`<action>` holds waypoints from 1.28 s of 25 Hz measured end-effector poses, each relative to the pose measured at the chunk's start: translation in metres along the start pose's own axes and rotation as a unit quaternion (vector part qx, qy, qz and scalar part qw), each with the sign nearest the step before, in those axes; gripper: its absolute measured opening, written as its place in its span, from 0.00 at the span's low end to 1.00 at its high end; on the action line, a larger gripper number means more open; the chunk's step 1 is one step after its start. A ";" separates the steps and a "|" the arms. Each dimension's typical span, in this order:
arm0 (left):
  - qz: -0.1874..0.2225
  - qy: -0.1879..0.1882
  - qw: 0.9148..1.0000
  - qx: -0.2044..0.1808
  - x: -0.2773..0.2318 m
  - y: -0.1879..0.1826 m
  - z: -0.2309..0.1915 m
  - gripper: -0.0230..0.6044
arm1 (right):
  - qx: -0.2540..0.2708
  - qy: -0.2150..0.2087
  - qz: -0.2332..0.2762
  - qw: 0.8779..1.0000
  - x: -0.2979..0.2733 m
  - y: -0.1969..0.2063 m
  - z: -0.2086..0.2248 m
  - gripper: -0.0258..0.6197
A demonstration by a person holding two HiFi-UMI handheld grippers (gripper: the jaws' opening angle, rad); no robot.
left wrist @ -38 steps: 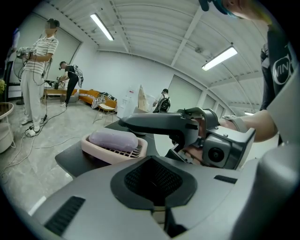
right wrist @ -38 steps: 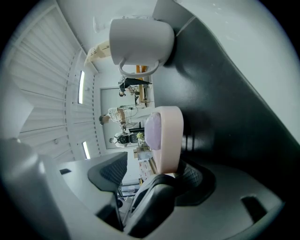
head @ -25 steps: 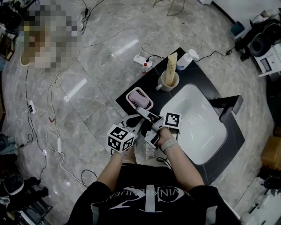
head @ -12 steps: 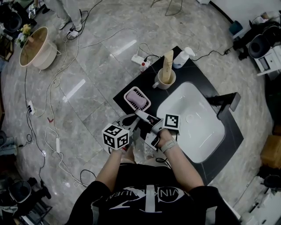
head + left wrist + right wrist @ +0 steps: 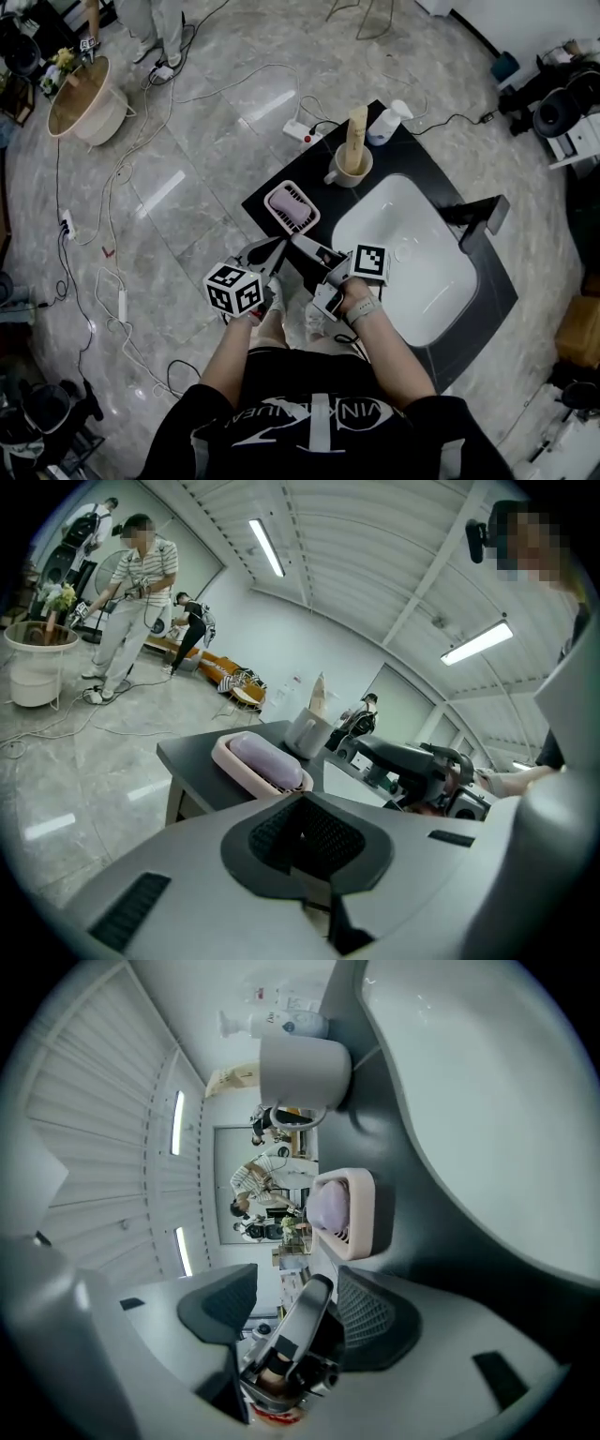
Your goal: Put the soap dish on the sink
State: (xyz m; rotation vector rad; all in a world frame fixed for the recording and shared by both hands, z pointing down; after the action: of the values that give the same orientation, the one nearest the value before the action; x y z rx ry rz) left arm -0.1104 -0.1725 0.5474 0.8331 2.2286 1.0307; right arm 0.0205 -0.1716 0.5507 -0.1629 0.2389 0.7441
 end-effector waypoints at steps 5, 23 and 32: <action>0.027 -0.024 0.999 -0.008 0.015 -0.011 -0.004 0.06 | 0.082 -0.046 0.003 0.996 0.006 -0.008 -0.012 0.24; 0.112 -0.061 0.985 -0.113 0.066 -0.055 0.026 0.06 | 0.419 -0.120 0.009 0.900 0.051 -0.016 -0.075 0.08; 0.160 -0.075 0.976 -0.129 0.091 -0.077 0.038 0.06 | 0.493 -0.141 0.031 0.858 0.069 -0.017 -0.101 0.08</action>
State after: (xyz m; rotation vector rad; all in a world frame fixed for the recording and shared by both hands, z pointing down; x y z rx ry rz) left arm -0.1684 -0.1291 0.4448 1.1342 1.8215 1.3238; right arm 0.0651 -0.1622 0.4365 0.9337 0.3189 0.6213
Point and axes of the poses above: the fingertips, and each gripper's own axes: x backward along the fingers, z to its right, y out of its underside, the point moved 6 cm from there along x, backward along the fingers, and after that the axes turned 12 degrees about z, right-handed, at the moved point
